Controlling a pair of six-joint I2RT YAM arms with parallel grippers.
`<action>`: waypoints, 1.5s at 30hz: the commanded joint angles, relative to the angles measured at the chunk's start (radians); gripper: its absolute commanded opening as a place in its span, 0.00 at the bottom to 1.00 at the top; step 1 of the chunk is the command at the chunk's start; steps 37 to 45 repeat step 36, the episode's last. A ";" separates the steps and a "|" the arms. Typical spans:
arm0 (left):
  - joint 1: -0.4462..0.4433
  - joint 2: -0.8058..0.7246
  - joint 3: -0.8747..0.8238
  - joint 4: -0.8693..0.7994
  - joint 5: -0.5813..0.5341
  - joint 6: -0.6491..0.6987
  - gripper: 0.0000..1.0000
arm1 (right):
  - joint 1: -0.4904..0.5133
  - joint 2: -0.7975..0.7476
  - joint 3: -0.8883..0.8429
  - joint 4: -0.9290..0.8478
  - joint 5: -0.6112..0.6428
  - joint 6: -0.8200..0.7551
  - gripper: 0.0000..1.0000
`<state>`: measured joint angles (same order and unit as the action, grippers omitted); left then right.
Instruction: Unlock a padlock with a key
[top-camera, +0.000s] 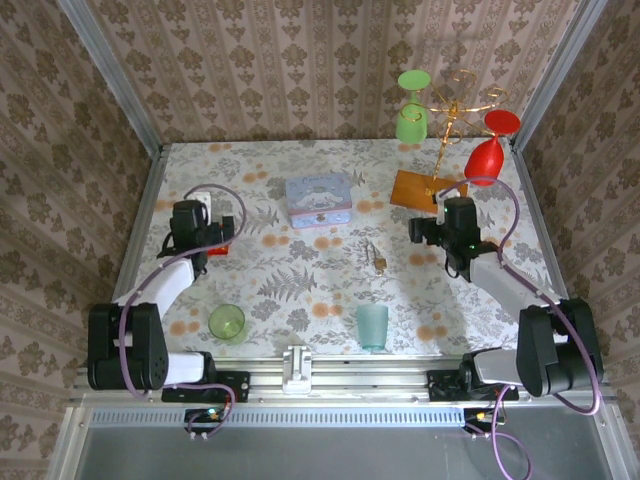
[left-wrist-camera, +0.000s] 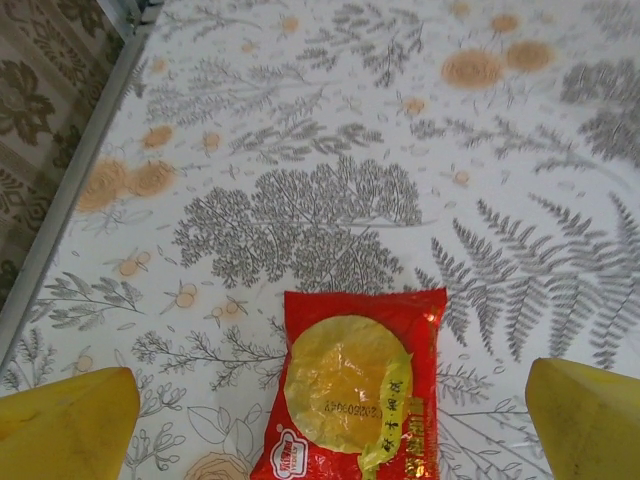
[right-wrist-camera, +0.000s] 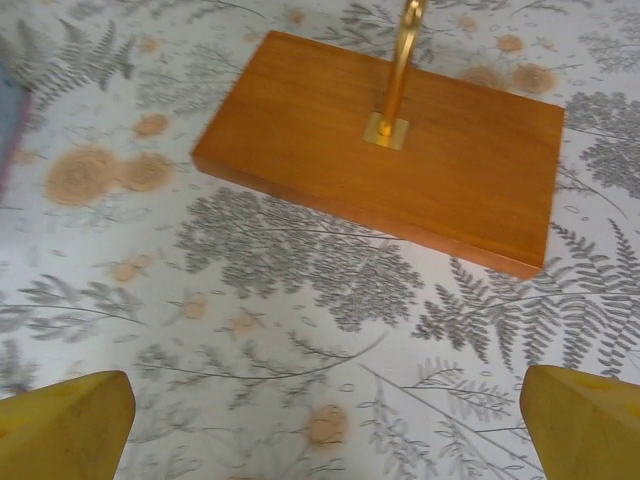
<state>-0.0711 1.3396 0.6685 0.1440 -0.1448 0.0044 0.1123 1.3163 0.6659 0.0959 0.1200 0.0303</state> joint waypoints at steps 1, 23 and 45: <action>0.007 0.025 -0.032 0.189 -0.012 0.070 1.00 | -0.050 0.032 -0.067 0.294 -0.021 -0.044 1.00; 0.058 0.214 -0.271 0.755 0.137 0.056 1.00 | -0.100 0.213 -0.256 0.752 -0.059 0.006 1.00; 0.054 0.218 -0.273 0.768 0.128 0.063 1.00 | -0.099 0.213 -0.255 0.749 -0.064 0.003 1.00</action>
